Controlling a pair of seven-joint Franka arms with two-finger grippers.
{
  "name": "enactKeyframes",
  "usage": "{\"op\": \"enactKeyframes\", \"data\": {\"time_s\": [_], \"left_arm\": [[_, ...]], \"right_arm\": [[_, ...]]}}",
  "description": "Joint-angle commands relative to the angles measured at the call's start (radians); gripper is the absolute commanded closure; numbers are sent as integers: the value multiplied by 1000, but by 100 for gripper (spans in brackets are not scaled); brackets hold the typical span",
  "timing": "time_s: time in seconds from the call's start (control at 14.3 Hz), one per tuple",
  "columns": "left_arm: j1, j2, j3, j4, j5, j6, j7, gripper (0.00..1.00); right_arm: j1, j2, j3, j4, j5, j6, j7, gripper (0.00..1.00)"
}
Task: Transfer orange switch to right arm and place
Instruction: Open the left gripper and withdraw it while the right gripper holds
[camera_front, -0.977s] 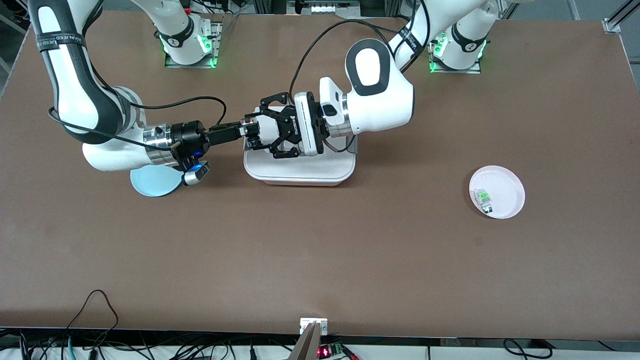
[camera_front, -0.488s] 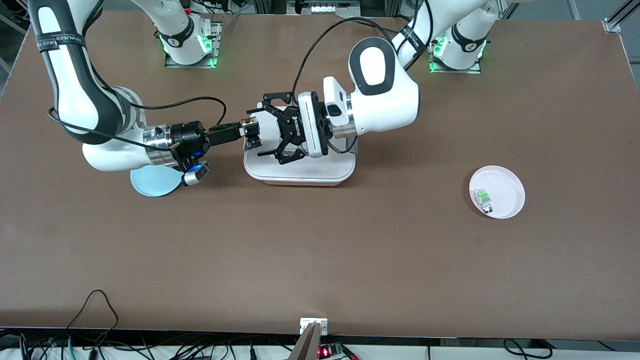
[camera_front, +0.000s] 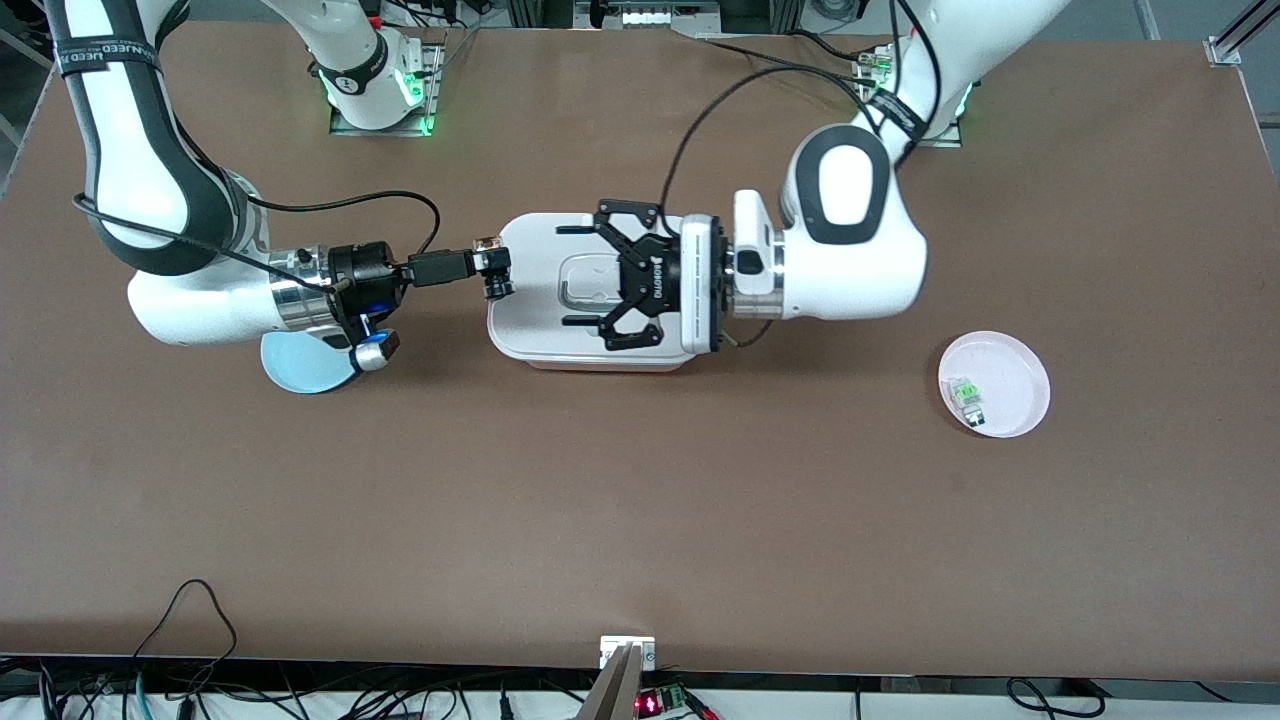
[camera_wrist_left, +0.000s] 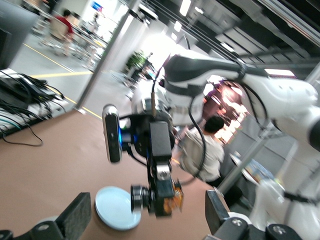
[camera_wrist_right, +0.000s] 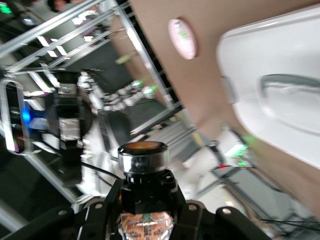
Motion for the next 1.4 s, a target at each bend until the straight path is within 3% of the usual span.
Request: {"op": "enactKeyframes", "data": {"time_s": [0.0,0.35,0.77,1.12,1.33], "left_arm": [[86,-21,-4,11,141,-160,-112,0],[169,-24,-2,72,325,-439,-406,0],[266,-30,-1,100,553,-714,-710,0],[266,-28,2,256,898,-911,-1093,0],[269,-21,4,267,1170,-903,-1122,0]], "right_arm": [[-19,-36,1,30,-196,8,11,78],[-19,-58,1,76,-608,37,-9,78],[-42,-78,3,75,-1071,108,-303,78],[-57,-82,4,28,-1315,212,-571,78],[-106,-86,3,-60,-1383,339,-758,78]]}}
